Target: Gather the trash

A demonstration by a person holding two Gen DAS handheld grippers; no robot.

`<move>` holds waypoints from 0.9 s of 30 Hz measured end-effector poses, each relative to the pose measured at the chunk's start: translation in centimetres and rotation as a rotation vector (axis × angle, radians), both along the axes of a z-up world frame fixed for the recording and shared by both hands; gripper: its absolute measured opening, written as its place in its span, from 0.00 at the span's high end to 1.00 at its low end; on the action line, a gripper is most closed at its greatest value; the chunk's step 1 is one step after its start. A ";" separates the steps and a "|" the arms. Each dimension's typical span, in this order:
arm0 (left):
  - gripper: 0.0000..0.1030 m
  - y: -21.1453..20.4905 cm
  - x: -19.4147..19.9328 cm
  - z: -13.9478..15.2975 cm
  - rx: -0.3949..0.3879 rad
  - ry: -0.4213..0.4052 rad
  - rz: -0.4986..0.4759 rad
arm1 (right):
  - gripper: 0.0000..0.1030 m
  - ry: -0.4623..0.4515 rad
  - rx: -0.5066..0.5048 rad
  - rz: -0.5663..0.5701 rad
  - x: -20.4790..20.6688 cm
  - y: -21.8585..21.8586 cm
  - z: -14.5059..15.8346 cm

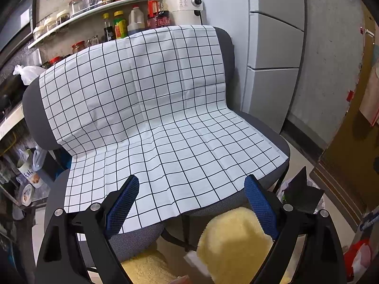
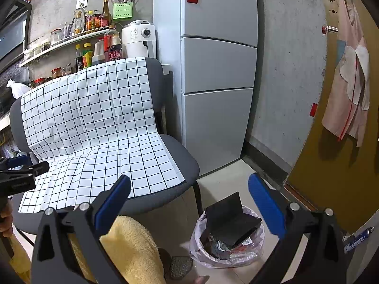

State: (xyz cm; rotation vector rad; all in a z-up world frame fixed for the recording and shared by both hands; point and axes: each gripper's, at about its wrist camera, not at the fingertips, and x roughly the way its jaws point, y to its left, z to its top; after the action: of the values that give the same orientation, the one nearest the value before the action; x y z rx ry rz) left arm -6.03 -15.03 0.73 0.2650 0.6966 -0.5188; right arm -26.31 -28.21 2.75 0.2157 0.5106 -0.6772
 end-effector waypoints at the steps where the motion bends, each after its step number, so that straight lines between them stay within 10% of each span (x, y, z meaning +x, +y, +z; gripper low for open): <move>1: 0.13 0.1 0.0 0.0 0.000 0.000 0.000 | 0.06 0.000 -0.001 0.000 0.0 0.0 0.0; 27: 0.13 0.4 -0.1 0.1 -0.012 -0.002 0.028 | 0.06 -0.005 0.002 -0.005 -0.1 -0.3 -0.2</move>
State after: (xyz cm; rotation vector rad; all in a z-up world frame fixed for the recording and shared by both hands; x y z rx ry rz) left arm -6.10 -14.65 0.79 0.2441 0.6938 -0.4954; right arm -26.41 -28.51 2.54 0.2203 0.5062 -0.6807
